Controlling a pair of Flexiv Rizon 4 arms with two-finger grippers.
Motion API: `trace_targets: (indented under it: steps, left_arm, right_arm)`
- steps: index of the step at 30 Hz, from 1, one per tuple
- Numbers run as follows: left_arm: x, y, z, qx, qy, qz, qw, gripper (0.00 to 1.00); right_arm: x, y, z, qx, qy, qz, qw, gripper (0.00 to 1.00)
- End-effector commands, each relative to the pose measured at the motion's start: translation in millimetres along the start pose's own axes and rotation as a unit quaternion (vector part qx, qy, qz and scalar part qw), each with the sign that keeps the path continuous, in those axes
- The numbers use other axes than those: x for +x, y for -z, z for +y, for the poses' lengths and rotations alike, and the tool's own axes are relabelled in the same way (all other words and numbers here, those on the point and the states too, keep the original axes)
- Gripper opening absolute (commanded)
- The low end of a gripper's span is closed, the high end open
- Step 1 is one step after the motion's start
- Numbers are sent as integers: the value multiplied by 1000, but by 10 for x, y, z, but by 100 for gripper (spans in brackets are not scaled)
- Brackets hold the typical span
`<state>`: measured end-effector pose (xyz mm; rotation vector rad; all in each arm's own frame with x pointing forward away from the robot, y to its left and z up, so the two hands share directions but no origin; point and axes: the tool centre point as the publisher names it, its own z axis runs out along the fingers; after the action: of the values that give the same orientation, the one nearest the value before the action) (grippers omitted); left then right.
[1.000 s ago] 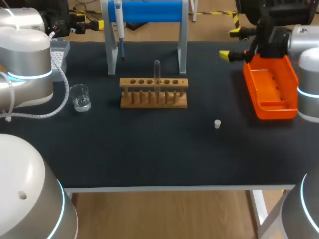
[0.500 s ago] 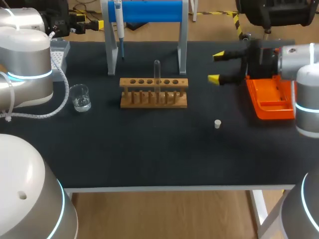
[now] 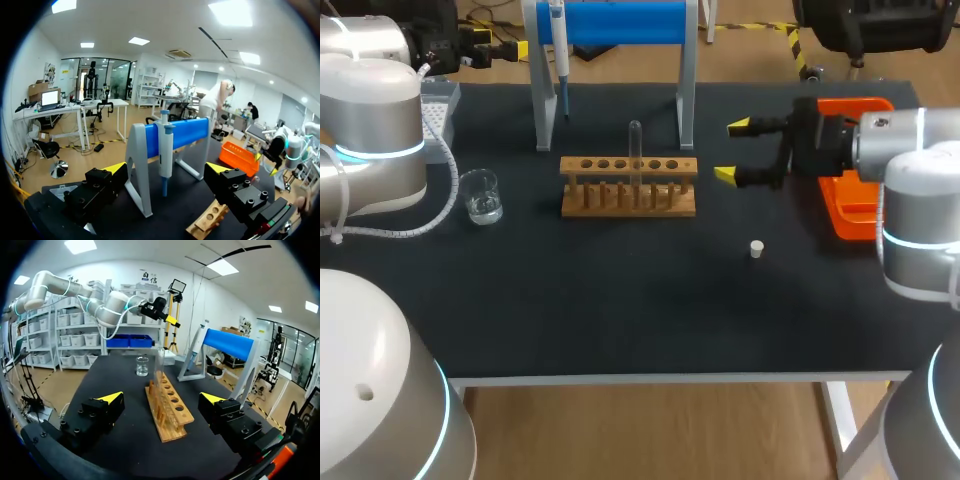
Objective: Invert the test tube, pick up the pipette, mount the tip to pipette, aspirate from beaker and dispense into the tube, eject the tip, return the pipette, and cap with the stopper.
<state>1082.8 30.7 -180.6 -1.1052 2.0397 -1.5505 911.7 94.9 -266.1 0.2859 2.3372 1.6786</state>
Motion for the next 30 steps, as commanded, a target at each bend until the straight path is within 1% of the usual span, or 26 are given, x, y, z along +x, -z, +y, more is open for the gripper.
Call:
trace_targets:
  steps: [1, 3, 5, 7, 12, 14, 17, 19, 23, 27, 30]
  left_arm:
    - [0, -6, 5, 1, 0, -1, 1000, 100]
    - [34, 2, 14, -3, -2, -2, 1000, 100]
    - [165, 36, 44, -3, -14, 3, 1000, 100]
    - [340, 73, 115, -8, -24, 11, 1000, 100]
    - [861, 155, 313, -29, -47, 33, 998, 100]
    - [1035, 193, 365, -29, -58, 39, 997, 100]
    - [1249, 225, 423, -33, -88, 53, 994, 100]
    - [1360, 229, 465, -33, -111, 64, 991, 100]
    - [1527, 234, 539, -23, -136, 86, 987, 100]
    - [1664, 216, 639, -21, -148, 101, 983, 100]
    - [1720, 196, 717, -34, -155, 113, 981, 100]
  right_arm:
    - [-2, 14, -2, 0, 0, 1, 1000, 100]
    - [-2, 14, -2, 0, 0, 1, 1000, 100]
    - [-2, 14, -2, 0, 0, 1, 1000, 100]
    - [-2, 14, -2, 0, 0, 1, 1000, 100]
    - [-2, 14, -2, 0, 0, 1, 1000, 100]
    - [-2, 14, -2, 0, 0, 1, 1000, 100]
    - [-2, 14, -2, 0, 0, 1, 1000, 100]
    - [-2, 14, -2, 0, 0, 1, 1000, 100]
    - [-2, 14, -2, 0, 0, 1, 1000, 100]
    - [-2, 14, -2, 0, 0, 1, 1000, 100]
    - [-2, 14, -2, 0, 0, 1, 1000, 100]
